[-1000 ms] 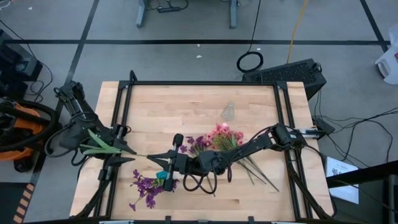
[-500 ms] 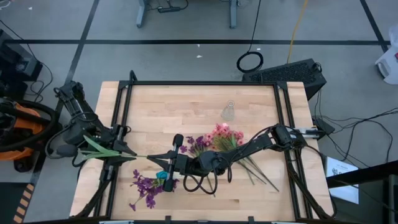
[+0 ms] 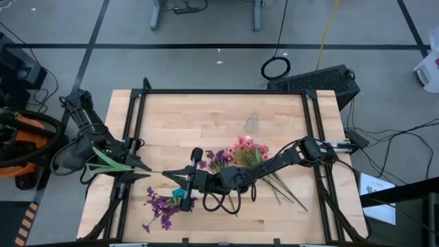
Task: Sort flowers into vase by color
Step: Put the black tulip into the the blue vase
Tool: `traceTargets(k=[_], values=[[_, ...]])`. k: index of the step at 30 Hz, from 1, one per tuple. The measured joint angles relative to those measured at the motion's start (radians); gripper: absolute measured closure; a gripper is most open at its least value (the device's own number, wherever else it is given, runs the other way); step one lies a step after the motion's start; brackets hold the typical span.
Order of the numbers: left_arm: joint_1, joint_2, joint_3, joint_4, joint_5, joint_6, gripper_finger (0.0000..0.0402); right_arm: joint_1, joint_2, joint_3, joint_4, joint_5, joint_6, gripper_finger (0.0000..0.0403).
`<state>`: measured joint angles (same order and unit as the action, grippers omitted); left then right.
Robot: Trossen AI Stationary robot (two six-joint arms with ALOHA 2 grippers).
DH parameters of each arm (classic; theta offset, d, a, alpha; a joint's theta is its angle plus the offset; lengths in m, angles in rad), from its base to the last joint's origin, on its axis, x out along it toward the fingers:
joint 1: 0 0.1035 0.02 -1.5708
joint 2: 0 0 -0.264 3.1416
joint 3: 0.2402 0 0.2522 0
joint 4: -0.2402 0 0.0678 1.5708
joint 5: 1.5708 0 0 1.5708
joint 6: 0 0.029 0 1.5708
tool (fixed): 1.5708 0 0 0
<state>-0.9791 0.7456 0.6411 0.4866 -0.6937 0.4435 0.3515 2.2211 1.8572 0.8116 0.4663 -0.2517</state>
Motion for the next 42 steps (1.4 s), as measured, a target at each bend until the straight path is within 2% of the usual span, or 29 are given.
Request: traceTargets(k=[4,7,9,12,16,20,24,30,33,37,42], values=[[0.002,0.000,0.000,0.000,-0.006,0.008,0.0386,0.000,0.000,0.000,-0.001,-0.002,0.002,0.0403],[0.004,0.000,0.000,-0.019,-0.021,0.007,0.0392,0.003,-0.001,0.000,-0.024,0.007,0.026,0.0400],[0.002,-0.006,0.000,-0.050,-0.070,0.004,0.0394,0.004,-0.003,0.000,-0.070,0.027,0.067,0.0389],[0.003,-0.027,0.000,-0.131,-0.155,-0.012,0.0396,0.015,-0.016,0.000,-0.158,0.124,0.106,0.0360],[0.004,-0.084,0.000,-0.245,-0.184,-0.075,0.0397,0.041,-0.052,0.000,-0.283,0.266,0.127,0.0312],[0.004,-0.135,0.000,-0.361,-0.185,-0.124,0.0398,0.046,-0.074,0.000,-0.303,0.277,0.130,0.0269],[0.004,-0.155,0.000,-0.404,-0.202,-0.124,0.0399,0.014,-0.089,0.018,-0.329,0.165,0.145,0.0241],[0.004,-0.172,0.000,-0.437,-0.241,-0.090,0.0399,-0.055,-0.090,0.192,-0.642,0.036,0.244,0.0237],[0.005,-0.176,0.000,-0.479,-0.288,-0.098,0.0399,-0.073,-0.090,0.230,-0.678,-0.010,0.222,0.0240],[0.017,-0.177,0.000,-0.490,-0.295,-0.113,0.0400,-0.105,-0.090,0.261,-0.739,-0.137,0.235,0.0243],[0.074,-0.173,0.000,-0.525,-0.366,-0.139,0.0400,-0.164,-0.075,0.262,-0.754,-0.183,0.261,0.0243]])
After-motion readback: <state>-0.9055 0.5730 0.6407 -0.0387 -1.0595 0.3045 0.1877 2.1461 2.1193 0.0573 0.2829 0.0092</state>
